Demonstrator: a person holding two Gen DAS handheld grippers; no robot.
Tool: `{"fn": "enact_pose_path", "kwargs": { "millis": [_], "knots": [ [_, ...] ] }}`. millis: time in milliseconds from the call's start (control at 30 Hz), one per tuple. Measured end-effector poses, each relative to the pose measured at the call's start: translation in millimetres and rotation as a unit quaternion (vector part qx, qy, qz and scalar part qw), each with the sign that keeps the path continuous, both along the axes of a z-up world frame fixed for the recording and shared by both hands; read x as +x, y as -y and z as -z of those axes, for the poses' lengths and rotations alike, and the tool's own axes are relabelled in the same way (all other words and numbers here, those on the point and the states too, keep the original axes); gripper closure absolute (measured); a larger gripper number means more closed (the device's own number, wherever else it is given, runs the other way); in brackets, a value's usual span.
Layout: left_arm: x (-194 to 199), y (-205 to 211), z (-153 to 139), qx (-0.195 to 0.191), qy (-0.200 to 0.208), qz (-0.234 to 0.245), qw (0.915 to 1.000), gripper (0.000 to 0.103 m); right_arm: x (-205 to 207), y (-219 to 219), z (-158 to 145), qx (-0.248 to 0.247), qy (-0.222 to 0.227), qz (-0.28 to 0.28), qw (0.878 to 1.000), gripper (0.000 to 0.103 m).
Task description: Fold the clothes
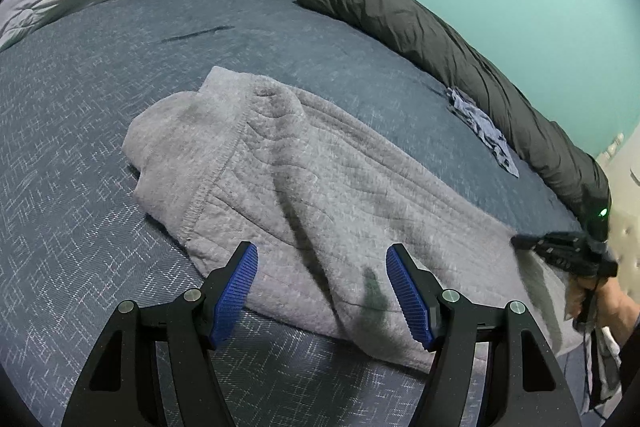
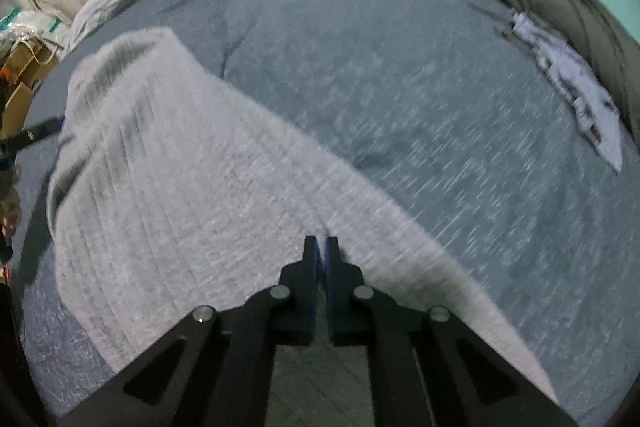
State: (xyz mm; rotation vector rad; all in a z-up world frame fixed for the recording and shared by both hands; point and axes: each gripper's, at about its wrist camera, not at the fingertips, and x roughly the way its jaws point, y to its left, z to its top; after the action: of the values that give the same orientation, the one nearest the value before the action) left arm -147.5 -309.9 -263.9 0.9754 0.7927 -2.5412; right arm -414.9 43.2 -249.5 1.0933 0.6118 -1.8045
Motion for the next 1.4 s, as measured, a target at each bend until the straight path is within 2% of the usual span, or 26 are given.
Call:
{"fn": "enact_pose_path", "kwargs": {
  "millis": [100,200,500,667,800,867,967,1067,1133,1167,1300,1400],
  "knots": [
    [0.1,1.7,-0.8,0.002,-0.002,-0.003,1.0000,0.032,-8.7,-2.4,-17.5,-0.005,-0.020,0.008,1.000,0.100],
    [0.7,3.9,-0.3,0.003,-0.003,-0.005,1.0000,0.032,-16.2,4.2,-19.7,0.020,-0.039,0.011,0.999,0.101],
    [12.7,25.5,5.1,0.023,-0.006,-0.037,0.9990,0.032,-27.9,20.8,25.3,0.069,-0.048,0.041,0.996,0.100],
    [30.5,41.6,4.7,0.022,-0.007,-0.092,0.9955,0.029,-26.2,19.4,28.3,0.059,-0.059,0.056,0.995,0.100],
    [37.5,53.3,8.9,0.027,0.002,-0.109,0.9937,0.027,-19.2,14.6,20.6,0.045,-0.078,0.079,0.993,0.098],
    [41.2,61.4,18.2,0.059,0.003,-0.113,0.9918,0.027,-12.6,8.2,12.6,0.026,-0.088,0.098,0.991,0.094],
    [43.6,70.3,31.1,0.094,0.000,-0.116,0.9888,0.027,-1.1,-3.7,-0.6,-0.006,-0.101,0.129,0.986,0.094],
    [42.9,77.8,37.2,0.122,-0.017,-0.111,0.9862,0.028,13.4,-22.3,-12.2,-0.054,-0.081,0.161,0.982,0.094],
    [38.9,81.3,37.6,0.125,-0.024,-0.101,0.9867,0.041,28.2,-31.3,-13.9,-0.077,-0.062,0.170,0.981,0.094],
    [35.5,81.3,37.4,0.123,-0.024,-0.095,0.9876,0.062,41.1,-34.5,-14.0,-0.081,-0.058,0.170,0.980,0.094],
    [33.5,86.7,29.5,0.119,-0.041,-0.084,0.9885,0.079,68.7,-38.2,-1.3,-0.089,-0.032,0.165,0.982,0.094],
    [33.2,91.8,21.9,0.115,-0.059,-0.079,0.9884,0.081,84.3,-37.8,12.4,-0.081,-0.020,0.162,0.983,0.094]
  ]
}}
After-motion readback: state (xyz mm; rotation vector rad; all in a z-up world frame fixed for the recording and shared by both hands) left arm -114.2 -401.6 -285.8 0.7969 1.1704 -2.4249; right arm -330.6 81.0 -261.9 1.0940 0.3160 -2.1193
